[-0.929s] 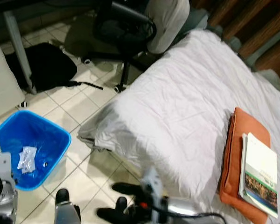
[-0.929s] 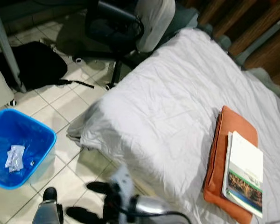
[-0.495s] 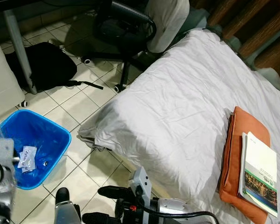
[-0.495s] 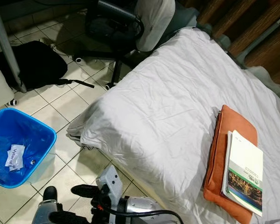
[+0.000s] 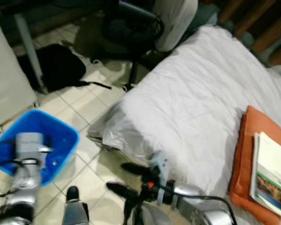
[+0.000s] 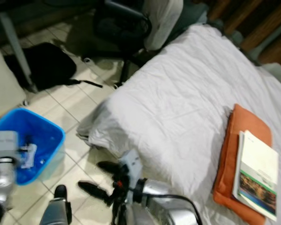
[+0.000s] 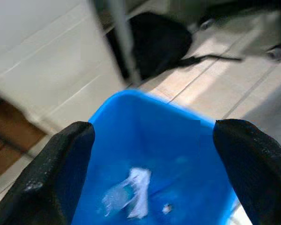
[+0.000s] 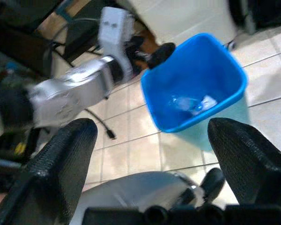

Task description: Clean up the room

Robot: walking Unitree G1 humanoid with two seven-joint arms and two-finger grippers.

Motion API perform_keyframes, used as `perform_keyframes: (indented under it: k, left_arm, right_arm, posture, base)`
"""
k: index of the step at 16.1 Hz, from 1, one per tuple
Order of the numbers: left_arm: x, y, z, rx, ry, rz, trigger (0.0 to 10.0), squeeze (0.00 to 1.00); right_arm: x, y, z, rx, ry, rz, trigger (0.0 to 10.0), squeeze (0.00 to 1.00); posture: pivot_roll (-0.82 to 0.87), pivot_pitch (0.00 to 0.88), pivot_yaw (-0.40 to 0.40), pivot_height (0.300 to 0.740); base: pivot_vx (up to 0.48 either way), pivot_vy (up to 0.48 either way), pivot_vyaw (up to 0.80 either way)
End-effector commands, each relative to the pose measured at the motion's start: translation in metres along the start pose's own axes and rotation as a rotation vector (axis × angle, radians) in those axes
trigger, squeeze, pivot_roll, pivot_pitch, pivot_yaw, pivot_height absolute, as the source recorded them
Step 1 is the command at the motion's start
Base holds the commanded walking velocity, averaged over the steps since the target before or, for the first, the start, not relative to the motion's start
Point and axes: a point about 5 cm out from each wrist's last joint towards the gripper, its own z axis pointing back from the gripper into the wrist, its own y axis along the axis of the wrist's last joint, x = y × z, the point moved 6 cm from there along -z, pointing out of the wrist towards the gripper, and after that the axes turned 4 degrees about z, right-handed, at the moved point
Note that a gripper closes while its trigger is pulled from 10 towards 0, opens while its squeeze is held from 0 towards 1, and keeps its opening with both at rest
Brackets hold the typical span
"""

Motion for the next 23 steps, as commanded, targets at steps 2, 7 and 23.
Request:
perform_keyframes:
  k: [2, 7, 23]
  left_arm:
    - [0.061, -0.002, 0.022, 0.021, -0.174, 0.085, 10.0, 0.00]
    - [0.129, 0.059, 0.061, 0.142, -0.408, 0.317, 10.0, 0.00]
    - [0.136, 0.017, 0.077, 0.004, -0.441, 0.278, 10.0, 0.00]
  right_arm:
    - [0.039, -0.003, 0.008, 0.024, -0.150, 0.005, 10.0, 0.00]
    - [0.117, 0.021, 0.064, 0.103, -0.668, 0.222, 10.0, 0.00]
    - [0.157, 0.001, 0.146, 0.137, -1.069, 0.269, 10.0, 0.00]
  posture:
    - [0.04, 0.157, -0.160, 0.740]
    - [0.07, 0.000, -0.040, 0.740]
    - [0.03, 0.000, -0.038, 0.740]
  base:
    - [0.000, 0.000, 0.00]
    - [0.000, 0.000, 0.00]
    - [0.000, 0.000, -0.56]
